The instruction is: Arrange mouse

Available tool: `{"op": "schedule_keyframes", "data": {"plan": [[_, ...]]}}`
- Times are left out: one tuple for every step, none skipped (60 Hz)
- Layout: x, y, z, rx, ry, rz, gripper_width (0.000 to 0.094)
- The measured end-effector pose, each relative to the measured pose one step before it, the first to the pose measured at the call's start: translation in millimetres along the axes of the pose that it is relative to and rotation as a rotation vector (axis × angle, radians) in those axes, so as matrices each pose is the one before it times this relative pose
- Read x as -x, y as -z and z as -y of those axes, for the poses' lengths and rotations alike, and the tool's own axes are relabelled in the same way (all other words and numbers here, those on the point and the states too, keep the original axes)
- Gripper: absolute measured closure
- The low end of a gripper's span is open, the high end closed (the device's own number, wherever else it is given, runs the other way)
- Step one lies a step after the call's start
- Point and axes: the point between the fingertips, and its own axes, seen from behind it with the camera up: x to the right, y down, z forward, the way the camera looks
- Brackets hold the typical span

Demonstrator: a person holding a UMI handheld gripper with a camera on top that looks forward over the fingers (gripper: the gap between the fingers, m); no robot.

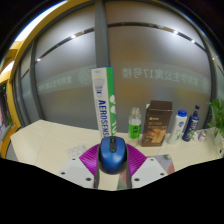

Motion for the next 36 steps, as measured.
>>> {"op": "schedule_keyframes", "data": {"plan": [[-14.58, -4.67, -1.62, 0.00868, -0.0075, -0.01255, 0.0571], [-14.53, -5.48, -3.33, 0.01136, -0.0060, -0.01274, 0.0571], [-15.33, -5.99, -6.16, 0.00886, -0.0036, -0.01187, 0.0571], [-13.48, -6.33, -4.76, 0.01856, -0.0037, -0.01402, 0.0571], [-13.52, -7.34, -7.24, 0.01961, -0.0024, -0.01316, 0.0570], [-12.29, -7.29, -8.02, 0.01976, -0.0019, -0.01213, 0.0569], [-11.24, -7.41, -8.54, 0.01923, -0.0013, -0.01077, 0.0571], [-10.30, -7.29, -9.12, 0.01999, -0.0008, -0.00859, 0.0571], [-8.90, -7.17, -9.86, 0.02208, 0.0005, -0.00626, 0.0571], [-7.99, -6.99, -10.17, 0.02340, 0.0026, -0.00511, 0.0571], [-7.64, -7.31, -10.89, 0.01829, 0.0038, -0.00487, 0.0572], [-6.33, -6.22, -9.64, 0.01689, 0.0025, -0.00359, 0.0571], [-4.88, -6.21, -7.86, 0.01570, 0.0015, 0.00020, 0.0571], [-3.89, -5.26, -7.73, 0.01717, 0.0042, 0.00078, 0.0571], [-3.11, -4.80, -6.91, 0.01537, 0.0041, 0.00213, 0.0569], [-2.70, -4.35, -5.55, 0.01064, 0.0018, 0.00163, 0.0568], [-2.66, -4.18, -4.92, 0.00806, 0.0006, 0.00046, 0.0566], [-2.39, -3.74, -4.83, 0.00910, 0.0010, -0.00029, 0.0566], [-1.95, -3.22, -4.59, 0.00909, 0.0011, 0.00021, 0.0562], [-1.65, -2.80, -4.33, 0.00935, 0.0007, -0.00011, 0.0554], [-1.11, -2.74, -4.01, 0.01002, -0.0008, -0.00339, 0.0540], [-1.52, -2.77, -4.32, 0.01109, 0.0012, -0.00101, 0.0527], [-1.27, -2.16, -3.94, 0.00976, 0.0025, -0.00111, 0.0508], [-0.07, -1.68, -3.17, 0.00829, 0.0013, 0.00259, 0.0494], [0.71, -1.27, -2.54, 0.00625, 0.0010, 0.00596, 0.0471], [0.74, -0.90, -2.23, 0.00490, -0.0002, 0.00673, 0.0457], [0.23, -0.44, -2.00, 0.00457, -0.0006, 0.00450, 0.0442], [-0.47, 0.17, -1.28, 0.00234, -0.0007, 0.00110, 0.0428], [-0.06, 0.95, 0.18, -0.00271, -0.0007, 0.00060, 0.0401], [-0.41, 1.44, -0.05, -0.00223, -0.0002, -0.00147, 0.0362], [-0.16, 2.11, -0.13, 0.00244, 0.0017, -0.00403, 0.0312], [-0.04, 2.16, 0.05, -0.00175, 0.0036, -0.00138, 0.0243], [-0.20, 2.63, 0.53, -0.00250, 0.0043, -0.00111, 0.0171], [-0.06, 3.15, 0.92, -0.00314, 0.0035, -0.00203, 0.0100], [0.07, 3.54, 1.19, -0.00471, 0.0022, -0.00189, 0.0073], [-0.12, 4.19, 1.34, -0.00470, 0.0023, -0.00279, 0.0102]]}}
